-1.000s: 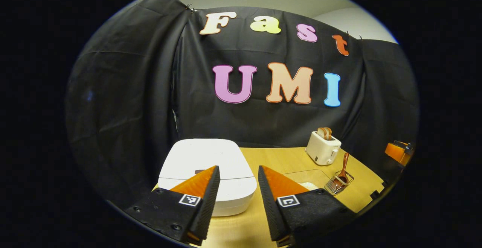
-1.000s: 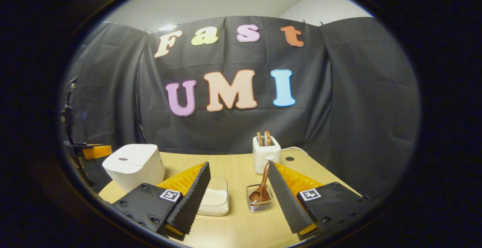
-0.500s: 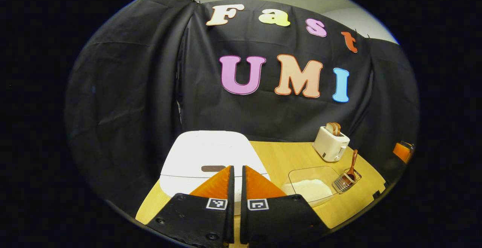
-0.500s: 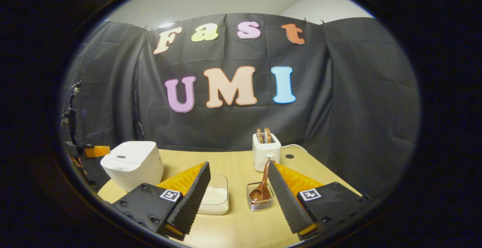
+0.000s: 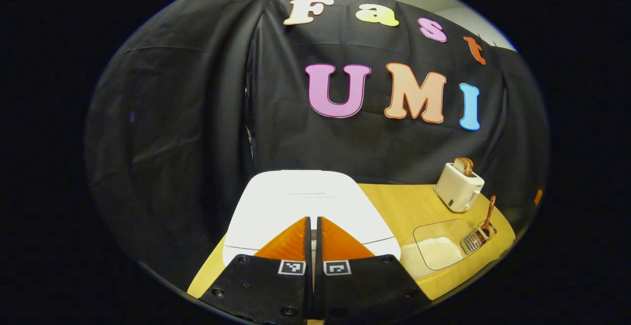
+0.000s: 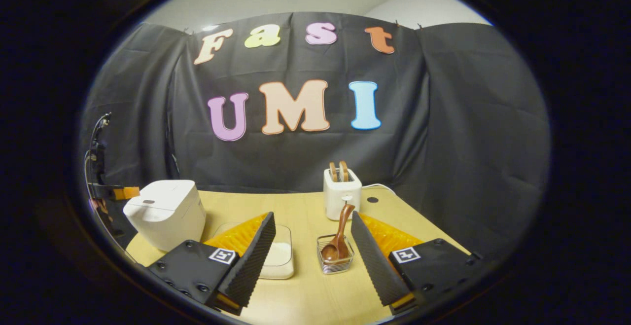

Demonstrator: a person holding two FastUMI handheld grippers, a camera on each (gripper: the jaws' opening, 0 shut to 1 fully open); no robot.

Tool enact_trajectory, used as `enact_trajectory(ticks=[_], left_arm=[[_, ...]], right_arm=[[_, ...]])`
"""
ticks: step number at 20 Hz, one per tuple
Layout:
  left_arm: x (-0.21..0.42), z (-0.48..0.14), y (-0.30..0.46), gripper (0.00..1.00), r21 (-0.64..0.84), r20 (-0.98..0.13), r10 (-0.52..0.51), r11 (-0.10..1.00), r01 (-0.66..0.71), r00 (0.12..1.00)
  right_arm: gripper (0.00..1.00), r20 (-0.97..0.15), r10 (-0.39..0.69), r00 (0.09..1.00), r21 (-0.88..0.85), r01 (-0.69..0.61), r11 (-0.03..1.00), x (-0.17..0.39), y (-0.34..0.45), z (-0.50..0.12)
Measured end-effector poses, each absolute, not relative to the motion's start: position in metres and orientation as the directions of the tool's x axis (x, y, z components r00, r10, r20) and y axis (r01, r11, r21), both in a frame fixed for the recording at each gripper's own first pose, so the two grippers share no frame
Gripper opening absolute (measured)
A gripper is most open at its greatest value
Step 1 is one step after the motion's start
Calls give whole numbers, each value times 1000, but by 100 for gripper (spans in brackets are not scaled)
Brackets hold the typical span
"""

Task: Close the left gripper, press the button to open the rice cooker; take a wooden spoon from the chopstick holder with the right hand, scoop a spoonful of rice and pour it into the rice cooker, then put the wooden spoon back into the chopstick holder.

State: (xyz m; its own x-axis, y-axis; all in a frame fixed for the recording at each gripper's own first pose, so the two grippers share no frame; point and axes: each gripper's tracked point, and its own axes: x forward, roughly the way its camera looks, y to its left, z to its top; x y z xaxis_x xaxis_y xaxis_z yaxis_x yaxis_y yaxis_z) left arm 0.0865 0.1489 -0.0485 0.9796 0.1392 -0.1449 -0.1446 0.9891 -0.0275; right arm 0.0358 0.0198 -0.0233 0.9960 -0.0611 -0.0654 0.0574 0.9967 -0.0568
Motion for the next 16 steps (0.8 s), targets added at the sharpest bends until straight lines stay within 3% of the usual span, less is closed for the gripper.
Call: enact_trajectory(ticks=[11,16], left_arm=[[115,-78,158,0,-35,-232,120,991,-131,965],[122,-76,160,0,-63,-200,133,987,-148,971]], right_arm=[[99,-102,-90,991,-81,82,993,47,15,-34],[99,-106,-80,991,-84,71,994,54,18,-36]])
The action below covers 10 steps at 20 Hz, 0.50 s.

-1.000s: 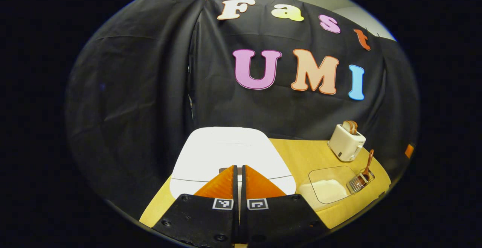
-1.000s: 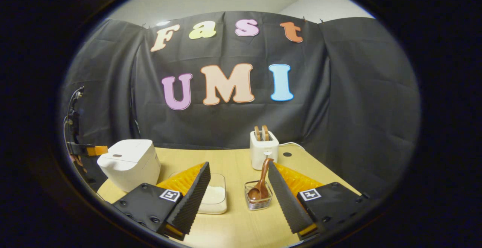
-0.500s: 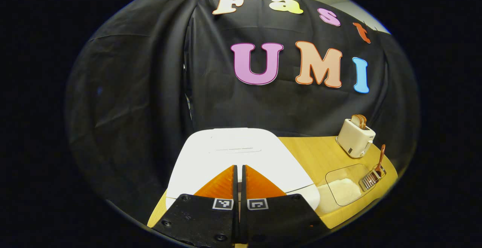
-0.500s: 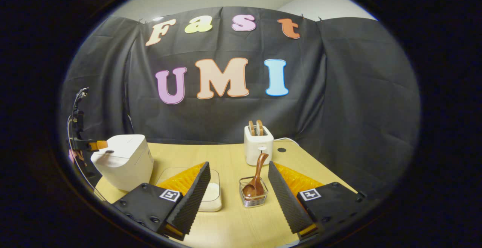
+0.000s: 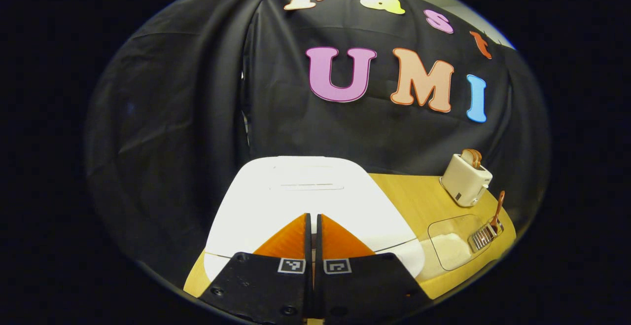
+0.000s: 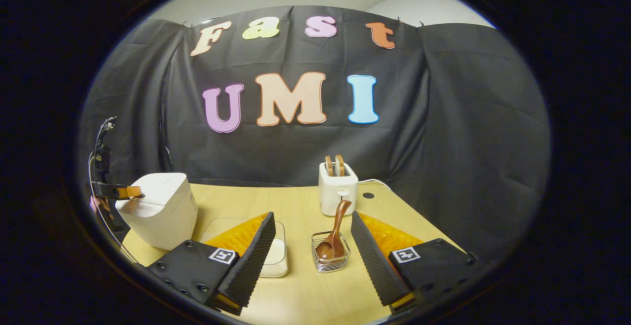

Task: Close the left gripper, press the button to open the rice cooker; take a wooden spoon from the chopstick holder with the right hand, scoop a spoonful of rice and pour it into the rice cooker, then put the wooden spoon back into the chopstick holder.

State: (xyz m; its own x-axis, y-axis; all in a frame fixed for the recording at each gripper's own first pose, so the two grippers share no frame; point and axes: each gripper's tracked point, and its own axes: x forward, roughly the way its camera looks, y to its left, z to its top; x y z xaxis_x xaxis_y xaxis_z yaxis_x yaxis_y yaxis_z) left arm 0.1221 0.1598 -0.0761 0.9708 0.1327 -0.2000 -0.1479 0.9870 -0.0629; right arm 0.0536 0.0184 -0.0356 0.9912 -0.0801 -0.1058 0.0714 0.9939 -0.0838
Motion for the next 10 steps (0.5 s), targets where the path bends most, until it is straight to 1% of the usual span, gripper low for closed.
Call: enact_trajectory(ticks=[8,10], left_arm=[[124,-78,159,0,-67,-194,158,983,-173,968],[125,-75,158,0,-47,-191,165,983,-177,968]], right_arm=[[99,-102,-60,993,-71,53,996,56,19,-38],[99,-101,-58,993,-70,51,996,54,18,-38]])
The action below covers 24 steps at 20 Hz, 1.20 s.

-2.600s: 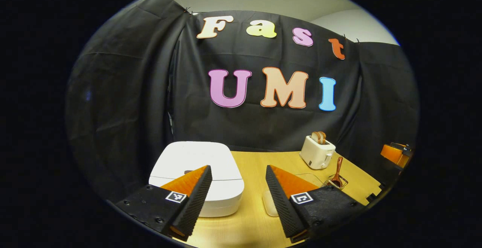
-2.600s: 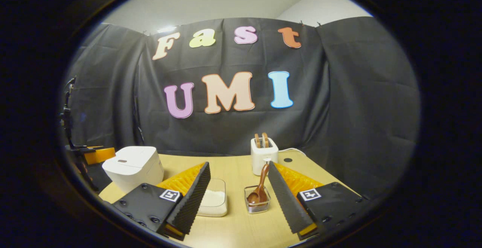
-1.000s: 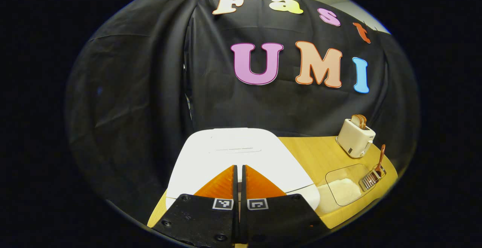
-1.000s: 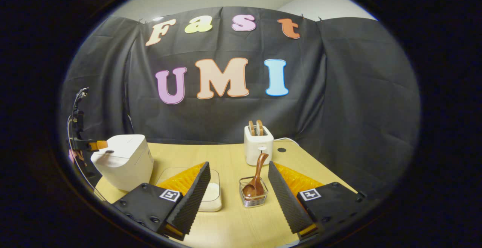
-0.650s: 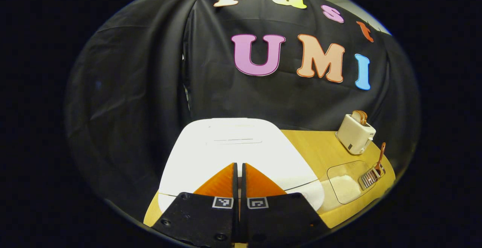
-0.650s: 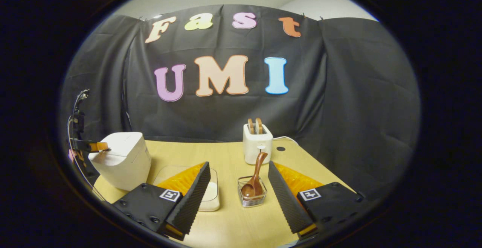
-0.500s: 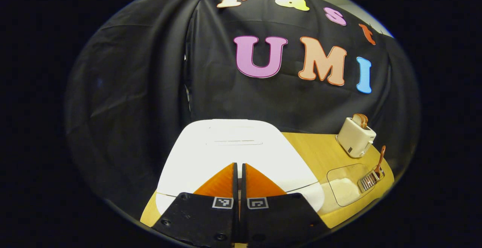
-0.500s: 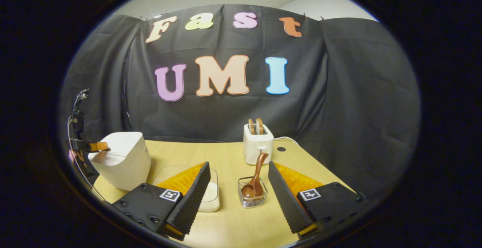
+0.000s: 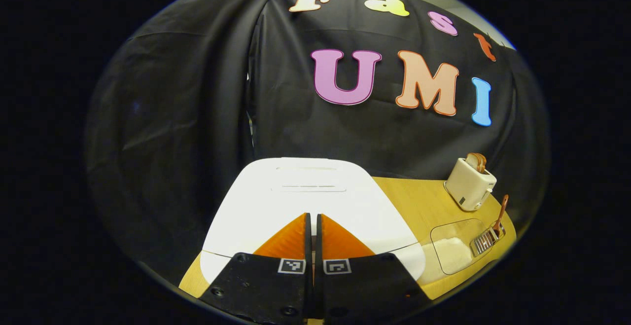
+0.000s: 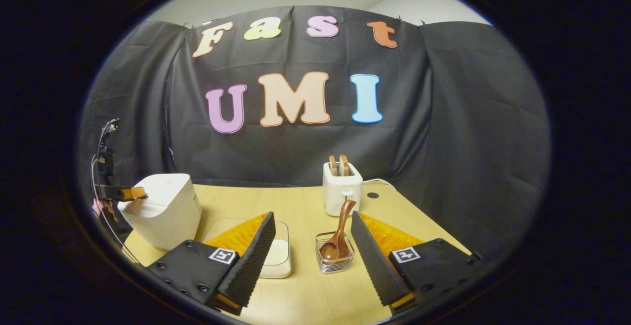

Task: Close the left gripper, press the button to open the rice cooker; take a wooden spoon from the chopstick holder with the right hand, scoop a spoonful of rice and pour it into the rice cooker, then put the wooden spoon back into the chopstick holder.

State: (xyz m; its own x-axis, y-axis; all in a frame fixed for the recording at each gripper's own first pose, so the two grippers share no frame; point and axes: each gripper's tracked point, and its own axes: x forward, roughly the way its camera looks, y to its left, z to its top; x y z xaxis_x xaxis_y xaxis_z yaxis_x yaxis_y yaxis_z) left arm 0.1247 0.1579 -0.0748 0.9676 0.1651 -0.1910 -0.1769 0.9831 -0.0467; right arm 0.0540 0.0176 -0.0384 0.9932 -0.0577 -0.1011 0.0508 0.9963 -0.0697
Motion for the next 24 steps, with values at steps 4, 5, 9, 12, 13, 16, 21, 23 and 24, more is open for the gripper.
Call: enact_trajectory(ticks=[4,5,9,12,13,16,21,23,24], left_arm=[[118,-74,158,0,-20,-206,164,985,-172,965],[116,-76,158,0,-27,-208,160,985,-170,965],[115,-80,157,0,-59,-212,146,985,-162,966],[112,-75,156,0,-46,-204,156,985,-169,966],[110,-65,156,0,-33,-173,165,984,-173,971],[106,-25,156,0,9,-77,183,983,-183,980],[97,27,152,0,2,25,194,981,-194,981],[93,35,148,0,-3,32,189,982,-189,981],[91,37,147,0,3,32,196,981,-196,980]], right_arm=[[100,-100,-62,993,-62,56,997,51,10,-37],[100,-100,-64,993,-60,59,996,50,9,-38],[100,-104,-62,993,-56,56,997,49,3,-39],[100,-99,-52,994,-56,47,997,49,4,-36],[100,-97,-50,994,-58,45,997,49,4,-36],[100,-102,-45,994,-60,39,997,51,1,-38],[100,-107,-36,994,-40,32,999,58,-5,-41],[100,-111,-32,993,-37,28,999,63,-8,-43],[100,-113,-29,993,-38,25,999,66,-10,-43]])
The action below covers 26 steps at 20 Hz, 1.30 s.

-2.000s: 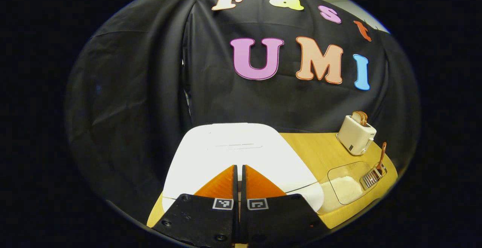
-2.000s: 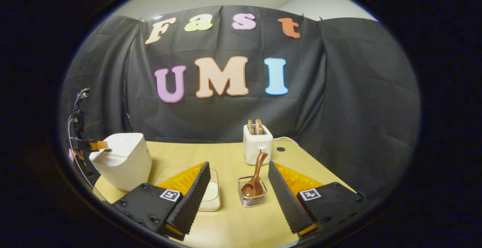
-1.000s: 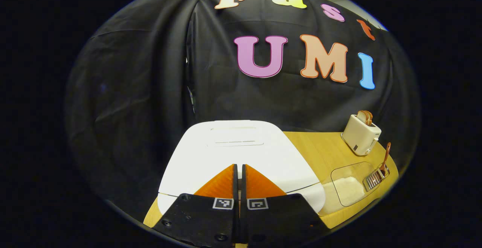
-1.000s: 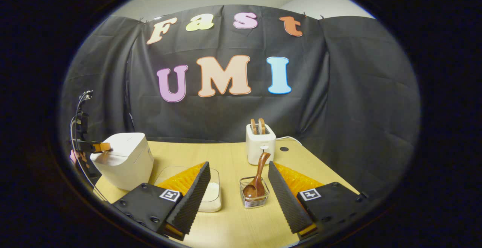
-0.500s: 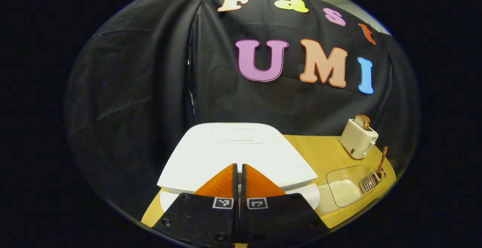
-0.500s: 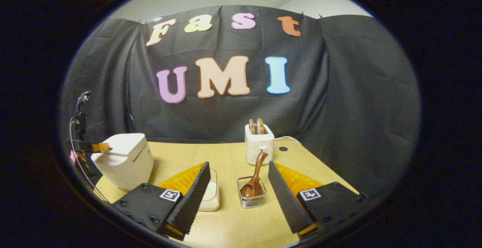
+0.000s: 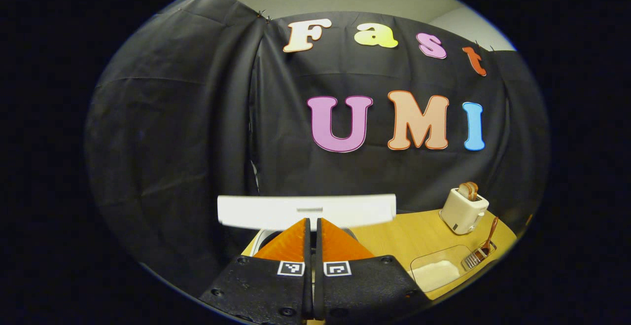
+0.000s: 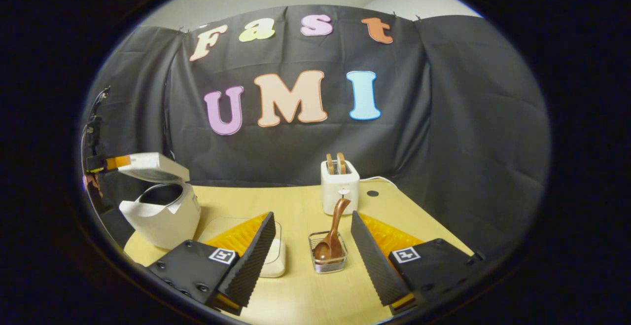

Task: Close the left gripper, press the button to open the rice cooker; take a wooden spoon from the chopstick holder with the right hand, scoop a spoonful of rice and pour it into the rice cooker, then put the wooden spoon back into the chopstick holder.

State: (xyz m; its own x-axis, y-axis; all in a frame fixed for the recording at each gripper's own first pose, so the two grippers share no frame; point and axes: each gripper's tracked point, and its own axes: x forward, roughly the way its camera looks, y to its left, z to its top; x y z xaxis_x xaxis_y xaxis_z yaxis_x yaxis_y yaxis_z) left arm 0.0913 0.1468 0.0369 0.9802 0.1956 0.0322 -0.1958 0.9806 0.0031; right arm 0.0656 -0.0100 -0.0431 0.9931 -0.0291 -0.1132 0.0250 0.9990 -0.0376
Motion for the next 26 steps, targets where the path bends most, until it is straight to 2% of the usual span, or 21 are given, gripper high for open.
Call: enact_trajectory(ticks=[7,8,9,10,11,12,14,20,26], left_arm=[[73,23,134,0,3,-8,194,981,-194,981],[69,20,130,13,0,-14,185,983,-185,983],[65,17,127,20,1,-21,182,983,-182,983],[63,15,125,41,3,-23,182,983,-182,983],[58,13,125,54,7,-23,184,983,-184,983],[55,10,124,78,10,-26,189,982,-189,982],[47,3,123,97,5,-40,200,980,-200,979],[23,-9,120,97,-62,-62,248,966,-252,967],[1,-20,127,95,-39,-95,331,941,-336,939]], right_arm=[[100,-150,-5,989,-35,0,999,98,-25,-58],[100,-161,2,987,-36,-8,999,106,-27,-61],[100,-172,15,985,-32,-21,999,114,-28,-66],[100,-189,21,982,-25,-26,999,123,-30,-70],[100,-208,32,978,-13,-36,999,132,-33,-77],[100,-221,45,974,1,-46,999,141,-35,-81],[100,-251,57,966,27,-52,998,157,-42,-91],[99,-354,93,931,78,-70,994,218,-63,-130],[97,-456,141,879,137,-87,987,259,-65,-173]])
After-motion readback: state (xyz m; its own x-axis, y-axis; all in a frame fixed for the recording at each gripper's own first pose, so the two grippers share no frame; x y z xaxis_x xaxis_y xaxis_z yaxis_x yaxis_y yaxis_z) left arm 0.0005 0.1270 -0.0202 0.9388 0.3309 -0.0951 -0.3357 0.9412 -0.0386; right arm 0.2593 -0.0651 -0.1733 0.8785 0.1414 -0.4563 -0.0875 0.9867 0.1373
